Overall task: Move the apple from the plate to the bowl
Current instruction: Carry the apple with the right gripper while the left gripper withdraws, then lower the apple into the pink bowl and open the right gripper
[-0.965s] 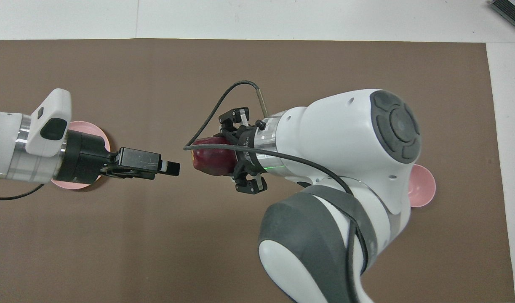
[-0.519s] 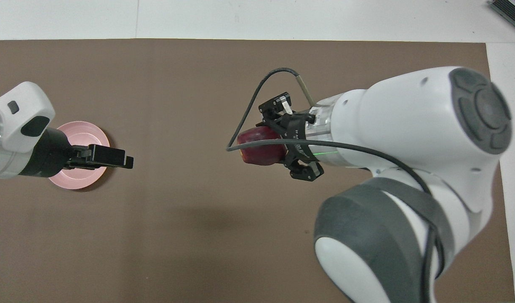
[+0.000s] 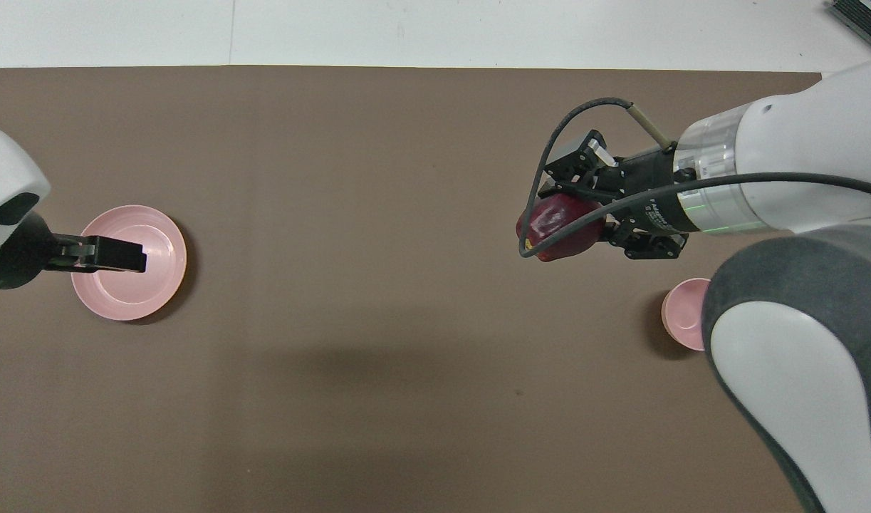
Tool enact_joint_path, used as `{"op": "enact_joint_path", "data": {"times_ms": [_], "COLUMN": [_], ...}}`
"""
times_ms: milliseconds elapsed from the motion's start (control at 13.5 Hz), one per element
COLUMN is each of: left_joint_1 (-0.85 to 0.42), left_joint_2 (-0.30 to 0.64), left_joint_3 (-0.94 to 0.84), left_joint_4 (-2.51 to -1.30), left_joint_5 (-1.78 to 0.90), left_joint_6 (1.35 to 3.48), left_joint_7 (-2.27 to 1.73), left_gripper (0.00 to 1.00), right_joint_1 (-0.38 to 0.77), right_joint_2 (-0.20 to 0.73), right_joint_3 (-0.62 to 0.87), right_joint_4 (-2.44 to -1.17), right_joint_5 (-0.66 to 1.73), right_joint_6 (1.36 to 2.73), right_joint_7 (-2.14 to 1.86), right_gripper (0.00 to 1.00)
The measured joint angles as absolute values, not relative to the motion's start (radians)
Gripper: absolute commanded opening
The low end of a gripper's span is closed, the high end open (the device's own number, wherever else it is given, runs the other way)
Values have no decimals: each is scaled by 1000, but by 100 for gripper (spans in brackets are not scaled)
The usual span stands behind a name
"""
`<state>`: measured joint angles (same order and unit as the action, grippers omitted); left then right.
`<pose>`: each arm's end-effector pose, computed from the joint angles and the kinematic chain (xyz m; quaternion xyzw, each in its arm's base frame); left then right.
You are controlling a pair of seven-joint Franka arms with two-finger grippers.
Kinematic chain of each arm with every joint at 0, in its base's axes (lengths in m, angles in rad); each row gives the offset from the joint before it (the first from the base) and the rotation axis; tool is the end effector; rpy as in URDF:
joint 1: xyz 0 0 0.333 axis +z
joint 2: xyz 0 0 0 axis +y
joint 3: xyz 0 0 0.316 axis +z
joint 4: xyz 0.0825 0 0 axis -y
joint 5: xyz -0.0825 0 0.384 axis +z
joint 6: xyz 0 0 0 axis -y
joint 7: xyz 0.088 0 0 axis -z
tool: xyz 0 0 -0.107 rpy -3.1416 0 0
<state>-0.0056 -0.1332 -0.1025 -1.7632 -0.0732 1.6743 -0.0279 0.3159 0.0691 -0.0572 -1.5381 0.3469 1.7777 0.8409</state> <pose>0.5167 -0.0666 0.6136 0.9986 -0.0368 0.0198 0.0311 0.5682 0.1821 0.6256 -0.9345 0.3016 0.0169 0.1883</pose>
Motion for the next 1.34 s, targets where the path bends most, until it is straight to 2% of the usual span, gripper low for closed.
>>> {"op": "enact_joint_path", "data": {"times_ms": [297,668,1113,1336], "left_joint_1": [22,22,29,40], "left_joint_2": [-107,-42,-37,-37], "left_joint_3": [-101,-104,-102,-102], "left_joint_4": [-1628,-1568,-1562,-1562], "left_joint_5": [-58,-25,-21,-21], "left_joint_6": [1533,1524,1516,1515], "left_joint_7": [-27,-27,-27,-27], "left_gripper": [100,100,100,100], "right_joint_1": [239,171,99,77], "right_joint_2": [59,24,-20,-19], "right_joint_3": [-67,-70,-71,-71], "right_joint_4": [-1536,-1535,-1644,-1758], "right_joint_5": [246,18,-14,-14], "right_joint_6": [1693,1602,1631,1732], "right_joint_7": [539,195,120,120], "right_gripper": [0,0,0,0]}}
